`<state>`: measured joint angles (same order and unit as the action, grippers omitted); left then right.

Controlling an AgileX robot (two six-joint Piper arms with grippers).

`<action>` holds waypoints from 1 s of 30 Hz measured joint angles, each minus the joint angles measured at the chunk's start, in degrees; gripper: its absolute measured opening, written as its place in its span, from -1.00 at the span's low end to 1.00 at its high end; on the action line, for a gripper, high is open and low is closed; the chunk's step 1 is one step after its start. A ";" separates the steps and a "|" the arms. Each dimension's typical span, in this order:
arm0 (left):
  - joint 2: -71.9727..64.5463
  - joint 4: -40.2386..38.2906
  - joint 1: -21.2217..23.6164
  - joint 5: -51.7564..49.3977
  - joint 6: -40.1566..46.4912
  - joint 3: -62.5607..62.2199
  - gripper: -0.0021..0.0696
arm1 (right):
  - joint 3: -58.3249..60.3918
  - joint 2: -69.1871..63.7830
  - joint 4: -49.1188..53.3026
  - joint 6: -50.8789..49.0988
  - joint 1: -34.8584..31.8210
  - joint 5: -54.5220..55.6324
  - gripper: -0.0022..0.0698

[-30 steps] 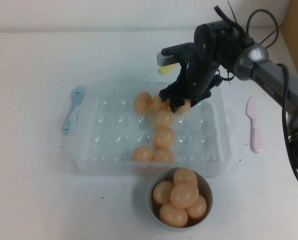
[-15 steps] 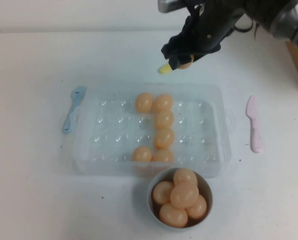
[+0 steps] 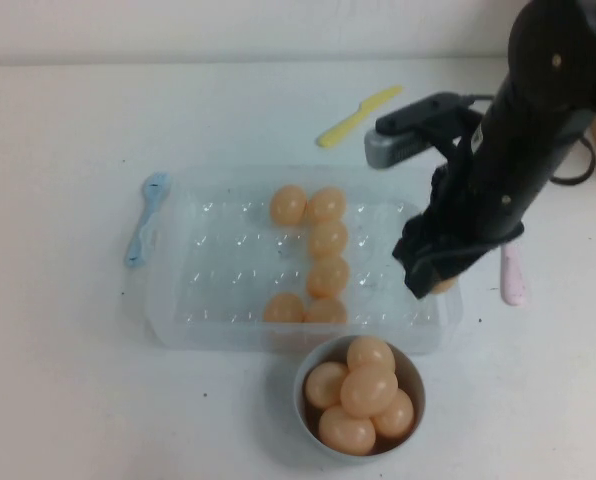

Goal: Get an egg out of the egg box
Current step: Place the egg in the bowl

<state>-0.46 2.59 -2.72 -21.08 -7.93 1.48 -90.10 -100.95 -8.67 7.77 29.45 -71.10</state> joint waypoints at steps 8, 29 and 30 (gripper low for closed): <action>0.00 0.00 0.00 0.00 0.00 0.00 -0.96 | 5.54 3.75 -0.61 1.46 7.15 0.36 0.07; 0.00 0.00 0.00 0.00 0.00 0.00 -0.96 | 5.42 -1.59 -6.16 15.94 11.88 7.44 0.07; 0.00 0.00 0.00 0.00 0.00 0.00 -0.96 | 5.42 -1.74 -6.42 16.53 11.88 7.88 0.07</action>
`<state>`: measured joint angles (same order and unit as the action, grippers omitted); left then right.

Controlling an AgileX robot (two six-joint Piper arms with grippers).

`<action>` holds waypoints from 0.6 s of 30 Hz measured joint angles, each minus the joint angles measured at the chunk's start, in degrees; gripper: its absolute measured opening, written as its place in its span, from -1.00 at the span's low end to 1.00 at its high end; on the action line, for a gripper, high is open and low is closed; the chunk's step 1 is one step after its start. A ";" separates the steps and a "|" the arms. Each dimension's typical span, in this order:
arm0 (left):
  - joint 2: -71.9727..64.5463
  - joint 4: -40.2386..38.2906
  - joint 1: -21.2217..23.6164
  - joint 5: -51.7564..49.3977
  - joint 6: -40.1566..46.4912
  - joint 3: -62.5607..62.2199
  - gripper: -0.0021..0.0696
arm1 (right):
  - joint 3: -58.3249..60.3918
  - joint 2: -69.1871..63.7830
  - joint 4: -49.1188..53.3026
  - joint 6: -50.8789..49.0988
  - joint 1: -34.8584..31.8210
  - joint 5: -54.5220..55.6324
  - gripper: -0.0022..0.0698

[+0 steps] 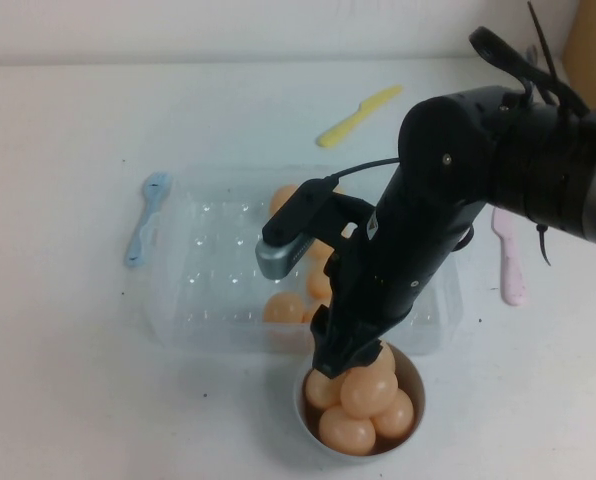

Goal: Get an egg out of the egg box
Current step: Place the egg in the bowl

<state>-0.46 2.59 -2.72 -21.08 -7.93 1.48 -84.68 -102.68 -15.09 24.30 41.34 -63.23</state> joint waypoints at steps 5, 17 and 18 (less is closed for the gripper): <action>0.00 0.00 0.00 0.00 0.00 0.00 -0.96 | 0.00 -1.02 -0.42 0.80 0.00 0.58 0.07; 0.00 0.00 0.00 0.00 0.00 0.00 -0.96 | 0.00 -1.65 -0.61 2.45 0.00 -0.13 0.07; 0.00 0.00 0.00 0.00 0.00 0.00 -0.96 | 0.00 -1.65 -0.61 2.45 0.00 -0.13 0.07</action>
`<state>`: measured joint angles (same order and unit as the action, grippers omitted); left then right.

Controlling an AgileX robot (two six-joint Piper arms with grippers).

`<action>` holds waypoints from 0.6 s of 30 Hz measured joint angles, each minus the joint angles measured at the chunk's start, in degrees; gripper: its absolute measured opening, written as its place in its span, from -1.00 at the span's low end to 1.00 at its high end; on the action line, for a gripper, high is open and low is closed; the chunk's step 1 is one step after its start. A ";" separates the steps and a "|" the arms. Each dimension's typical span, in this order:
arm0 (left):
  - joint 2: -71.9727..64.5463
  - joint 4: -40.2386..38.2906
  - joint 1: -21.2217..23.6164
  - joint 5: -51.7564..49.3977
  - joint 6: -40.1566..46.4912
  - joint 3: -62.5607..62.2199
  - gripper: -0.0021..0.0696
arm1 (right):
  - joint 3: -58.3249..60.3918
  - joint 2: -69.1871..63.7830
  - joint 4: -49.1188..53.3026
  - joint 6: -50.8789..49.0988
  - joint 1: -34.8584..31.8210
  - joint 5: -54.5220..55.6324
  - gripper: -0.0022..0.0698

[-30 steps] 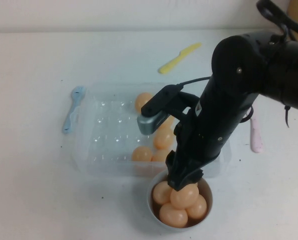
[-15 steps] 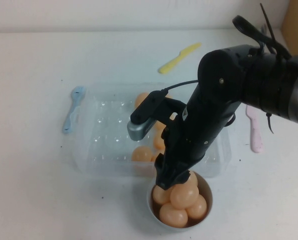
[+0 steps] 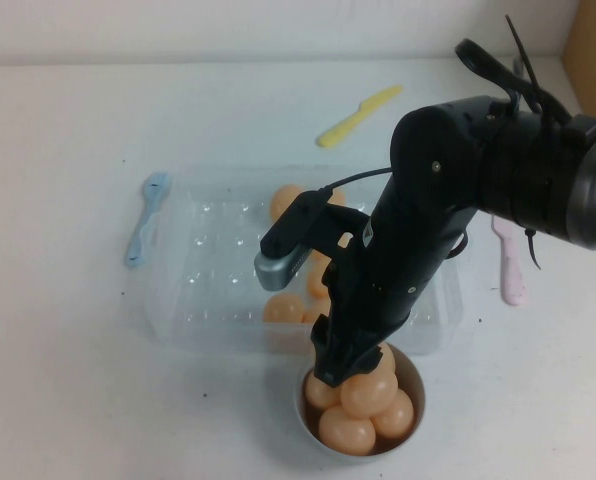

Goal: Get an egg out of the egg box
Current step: Place the egg in the bowl

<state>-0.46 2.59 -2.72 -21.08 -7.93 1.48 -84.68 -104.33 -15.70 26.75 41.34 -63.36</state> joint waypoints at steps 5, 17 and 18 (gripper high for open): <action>0.00 0.00 0.00 0.00 0.00 0.00 -0.96 | 0.00 0.00 0.00 0.99 0.00 0.00 0.07; 0.00 0.00 0.00 0.00 0.00 0.00 -0.96 | 0.00 -2.12 -0.47 1.38 0.00 -0.62 0.07; 0.00 0.00 0.00 0.00 0.00 0.00 -0.96 | 0.00 -2.35 -0.47 1.38 0.00 -0.82 0.07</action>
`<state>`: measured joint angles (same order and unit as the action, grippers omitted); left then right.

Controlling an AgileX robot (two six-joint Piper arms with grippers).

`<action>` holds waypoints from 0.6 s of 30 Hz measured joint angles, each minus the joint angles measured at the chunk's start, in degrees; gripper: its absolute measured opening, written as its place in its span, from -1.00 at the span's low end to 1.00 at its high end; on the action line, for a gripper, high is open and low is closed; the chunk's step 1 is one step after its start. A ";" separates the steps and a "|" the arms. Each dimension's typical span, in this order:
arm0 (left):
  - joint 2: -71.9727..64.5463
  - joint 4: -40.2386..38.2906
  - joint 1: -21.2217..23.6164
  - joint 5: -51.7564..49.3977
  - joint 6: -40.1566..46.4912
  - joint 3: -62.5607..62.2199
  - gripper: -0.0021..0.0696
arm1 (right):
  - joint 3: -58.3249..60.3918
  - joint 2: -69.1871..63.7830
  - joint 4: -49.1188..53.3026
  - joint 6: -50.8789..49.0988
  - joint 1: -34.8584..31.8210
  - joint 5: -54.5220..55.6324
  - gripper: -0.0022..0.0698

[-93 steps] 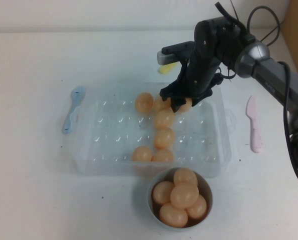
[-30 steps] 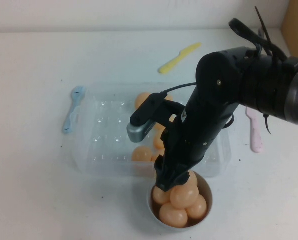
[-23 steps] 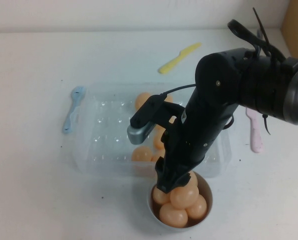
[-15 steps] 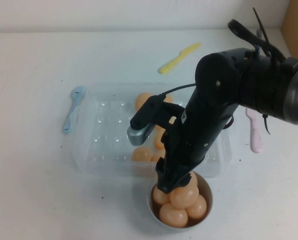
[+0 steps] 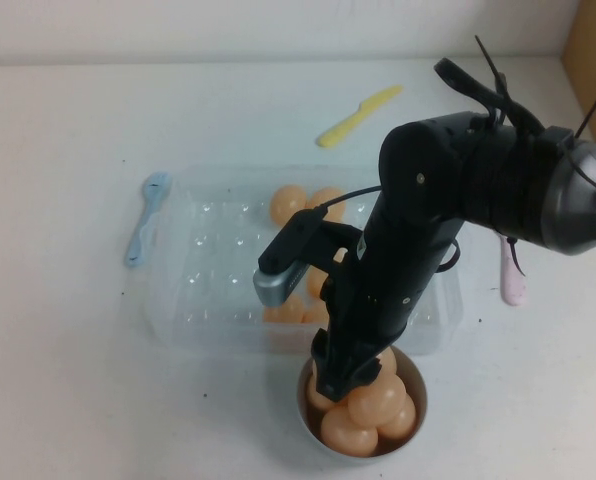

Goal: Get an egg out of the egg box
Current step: Place the egg in the bowl

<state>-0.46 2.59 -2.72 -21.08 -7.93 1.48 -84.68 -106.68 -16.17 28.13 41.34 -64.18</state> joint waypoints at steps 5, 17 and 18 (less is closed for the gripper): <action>0.00 0.00 0.00 0.00 0.00 0.00 -0.96 | 0.00 -0.22 -0.25 0.13 0.00 -0.31 0.07; 0.00 0.00 0.00 0.00 0.00 0.00 -0.96 | -0.07 -0.32 -0.46 0.13 0.00 -0.44 0.18; 0.00 0.00 0.00 0.00 0.00 0.00 -0.96 | -0.07 -0.32 -0.46 0.13 0.00 -0.44 0.19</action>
<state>-0.46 2.59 -2.72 -21.08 -7.93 1.48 -84.75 -107.00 -16.63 28.26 41.34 -64.62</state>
